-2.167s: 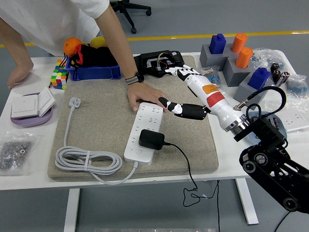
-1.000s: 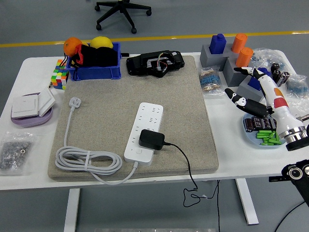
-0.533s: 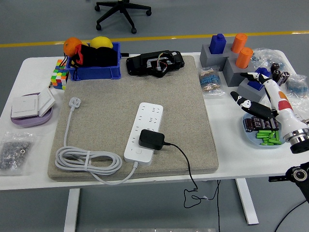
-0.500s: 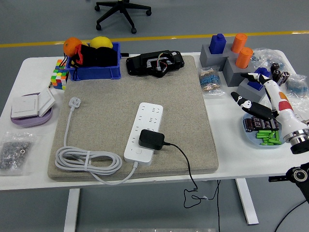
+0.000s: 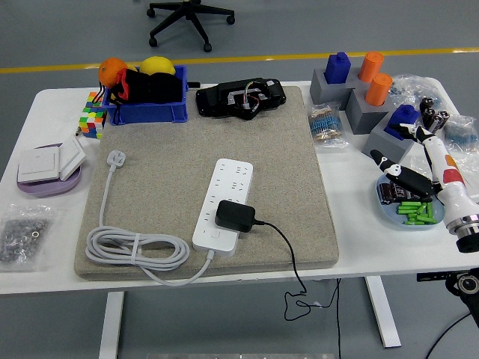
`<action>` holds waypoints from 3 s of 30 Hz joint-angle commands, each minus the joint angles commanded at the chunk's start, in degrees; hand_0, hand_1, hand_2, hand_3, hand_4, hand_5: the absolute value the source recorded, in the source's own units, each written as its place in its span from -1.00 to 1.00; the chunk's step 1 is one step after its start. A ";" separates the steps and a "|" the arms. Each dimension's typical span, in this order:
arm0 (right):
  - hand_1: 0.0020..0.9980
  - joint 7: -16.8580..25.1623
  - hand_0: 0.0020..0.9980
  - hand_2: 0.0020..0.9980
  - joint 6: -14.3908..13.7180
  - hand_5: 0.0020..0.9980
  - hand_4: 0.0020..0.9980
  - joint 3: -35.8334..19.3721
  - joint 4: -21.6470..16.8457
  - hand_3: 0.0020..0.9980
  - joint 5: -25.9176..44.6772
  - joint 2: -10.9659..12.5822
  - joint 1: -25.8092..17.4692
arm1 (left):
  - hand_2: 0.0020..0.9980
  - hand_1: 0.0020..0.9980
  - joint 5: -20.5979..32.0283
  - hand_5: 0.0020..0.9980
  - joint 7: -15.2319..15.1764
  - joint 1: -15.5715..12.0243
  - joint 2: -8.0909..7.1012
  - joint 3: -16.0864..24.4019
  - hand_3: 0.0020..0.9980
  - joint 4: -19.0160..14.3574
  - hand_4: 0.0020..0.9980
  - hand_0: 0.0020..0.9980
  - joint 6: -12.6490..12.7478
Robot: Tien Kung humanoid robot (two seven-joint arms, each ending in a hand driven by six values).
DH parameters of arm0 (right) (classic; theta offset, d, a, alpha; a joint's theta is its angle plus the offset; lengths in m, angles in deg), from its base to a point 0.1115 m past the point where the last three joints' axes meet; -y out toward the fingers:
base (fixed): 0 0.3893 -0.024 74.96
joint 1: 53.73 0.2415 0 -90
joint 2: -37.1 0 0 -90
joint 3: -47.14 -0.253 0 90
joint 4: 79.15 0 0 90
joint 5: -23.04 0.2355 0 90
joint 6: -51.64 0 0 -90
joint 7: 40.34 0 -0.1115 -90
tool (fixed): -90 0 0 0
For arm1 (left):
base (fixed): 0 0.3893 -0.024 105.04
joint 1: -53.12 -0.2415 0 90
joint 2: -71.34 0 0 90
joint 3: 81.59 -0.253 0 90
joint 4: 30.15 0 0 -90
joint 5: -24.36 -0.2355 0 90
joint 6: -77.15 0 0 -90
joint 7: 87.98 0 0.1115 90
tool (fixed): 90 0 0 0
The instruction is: Press the white button,pick up the black plug,place it near the board,insert it into the board
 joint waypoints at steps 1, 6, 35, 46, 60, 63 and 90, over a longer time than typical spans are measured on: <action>0.64 -0.13 0.80 0.61 -0.02 0.19 0.74 -0.33 -0.15 0.56 -0.15 -0.23 -0.45 | 0.28 0.26 0.21 -0.25 -0.09 -0.19 -0.03 -0.03 0.39 0.00 0.17 0.25 0.10; 0.65 -0.42 0.80 0.64 -0.35 0.20 0.75 -1.09 -0.71 0.58 -0.59 -0.60 -1.19 | 0.28 0.27 -0.29 -0.25 -0.08 -0.85 0.03 1.41 0.39 0.00 0.17 0.25 0.42; 0.64 -0.75 0.78 0.64 -0.73 0.19 0.71 -1.68 0.08 0.56 -0.36 -1.75 -0.58 | 0.28 0.26 -1.02 -0.26 -0.05 0.29 1.05 2.60 0.39 0.00 0.17 0.25 0.34; 0.63 -0.87 0.78 0.63 -0.75 0.15 0.68 -1.85 0.09 0.55 -0.44 -1.96 -0.13 | 0.28 0.26 -1.42 -0.26 0.07 0.74 0.88 3.01 0.39 0.00 0.17 0.25 0.33; 0.63 -0.89 0.77 0.63 -0.85 0.13 0.66 -2.00 0.10 0.53 -0.52 -2.19 -0.14 | 0.28 0.26 -1.38 -0.26 0.11 0.77 0.90 3.00 0.39 0.00 0.17 0.25 0.35; 0.63 -0.92 0.77 0.62 -0.87 0.12 0.65 -2.02 0.08 0.52 -0.53 -2.15 -0.21 | 0.28 0.26 -1.09 -0.26 0.07 0.82 0.89 2.74 0.39 0.00 0.17 0.25 0.37; 0.63 -1.06 0.77 0.61 -0.94 0.10 0.64 -2.26 0.08 0.50 -0.63 -2.23 0.16 | 0.28 0.26 -1.51 -0.26 0.29 1.09 0.82 3.14 0.39 0.00 0.17 0.25 0.37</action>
